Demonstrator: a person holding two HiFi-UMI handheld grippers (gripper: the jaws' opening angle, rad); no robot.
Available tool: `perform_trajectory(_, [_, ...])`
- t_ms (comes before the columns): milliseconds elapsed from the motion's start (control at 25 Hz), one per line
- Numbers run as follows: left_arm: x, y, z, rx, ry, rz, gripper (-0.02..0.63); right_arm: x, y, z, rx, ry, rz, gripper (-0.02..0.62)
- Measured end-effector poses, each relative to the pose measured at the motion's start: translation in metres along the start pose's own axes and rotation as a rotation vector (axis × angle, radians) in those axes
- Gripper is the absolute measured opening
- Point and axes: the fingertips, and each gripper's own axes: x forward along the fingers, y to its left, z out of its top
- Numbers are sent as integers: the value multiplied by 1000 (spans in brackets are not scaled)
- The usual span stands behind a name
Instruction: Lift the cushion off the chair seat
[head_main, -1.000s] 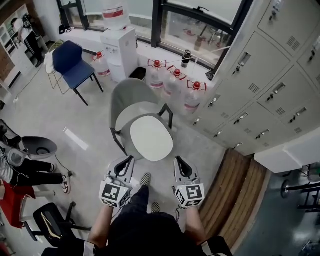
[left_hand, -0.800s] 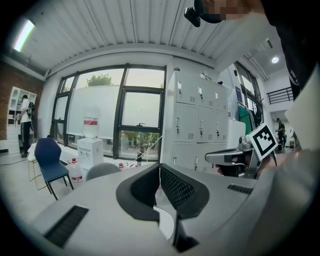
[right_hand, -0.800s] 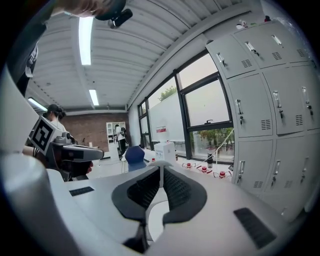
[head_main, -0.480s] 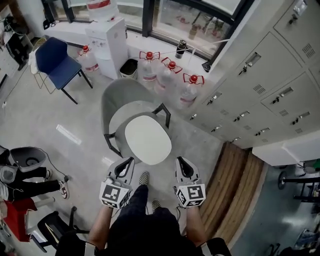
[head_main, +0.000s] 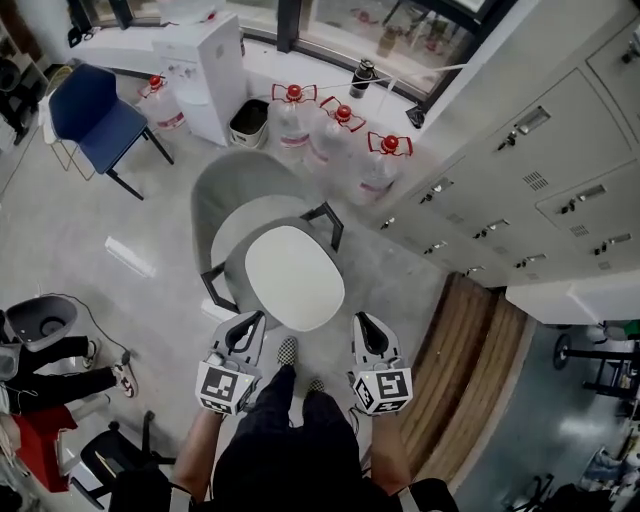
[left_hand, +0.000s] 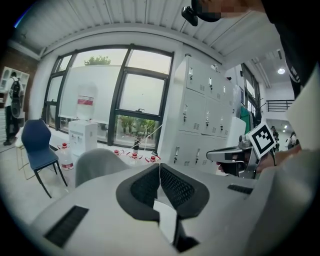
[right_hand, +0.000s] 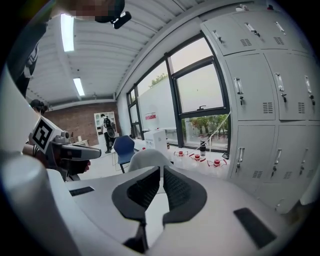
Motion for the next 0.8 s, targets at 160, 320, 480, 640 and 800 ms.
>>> perform_trajectory(160, [20, 7, -11, -5, 17, -3, 20, 17, -13, -10, 11, 14, 3, 42])
perform_trajectory(320, [47, 12, -27, -27, 8, -1, 20, 37, -21, -29, 16, 36, 24, 43])
perform_trajectory(480, [74, 12, -51, -33, 56, -9, 20, 61, -31, -52, 35, 57, 55, 41])
perform_trajectory(640, [96, 10, -75, -54, 69, 11, 20, 84, -42, -80, 48, 87, 92, 41])
perform_trajectory(800, [109, 10, -100, -82, 127, 30, 20, 103, -53, -101, 56, 109, 119, 42])
